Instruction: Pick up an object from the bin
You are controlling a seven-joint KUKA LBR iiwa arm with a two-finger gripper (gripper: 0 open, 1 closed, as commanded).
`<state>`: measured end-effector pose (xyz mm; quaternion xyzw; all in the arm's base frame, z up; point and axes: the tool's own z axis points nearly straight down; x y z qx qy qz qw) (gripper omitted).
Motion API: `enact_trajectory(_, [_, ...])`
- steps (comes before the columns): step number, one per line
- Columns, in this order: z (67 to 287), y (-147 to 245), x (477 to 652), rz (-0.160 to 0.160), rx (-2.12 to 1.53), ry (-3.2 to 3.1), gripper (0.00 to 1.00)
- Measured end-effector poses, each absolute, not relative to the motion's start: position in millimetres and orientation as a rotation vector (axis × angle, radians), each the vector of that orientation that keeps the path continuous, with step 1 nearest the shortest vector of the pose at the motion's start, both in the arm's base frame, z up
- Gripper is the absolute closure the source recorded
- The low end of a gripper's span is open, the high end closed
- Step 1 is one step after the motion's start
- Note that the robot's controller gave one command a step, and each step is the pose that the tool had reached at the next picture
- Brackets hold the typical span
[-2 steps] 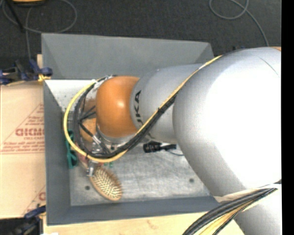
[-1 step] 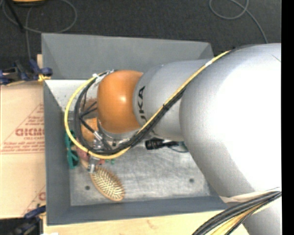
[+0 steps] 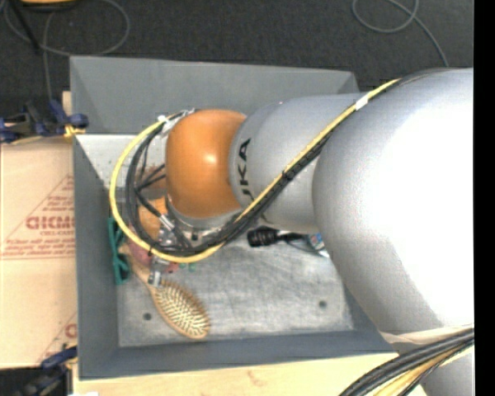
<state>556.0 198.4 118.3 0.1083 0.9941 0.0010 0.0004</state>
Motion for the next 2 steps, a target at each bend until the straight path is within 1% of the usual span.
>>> enact_trajectory(1, [131.1, 198.3, 556.8, 0.006, 0.342, 3.118, 1.0])
enact_trajectory(2, [140.7, 197.7, 555.8, 0.002, 0.343, 3.123, 1.0])
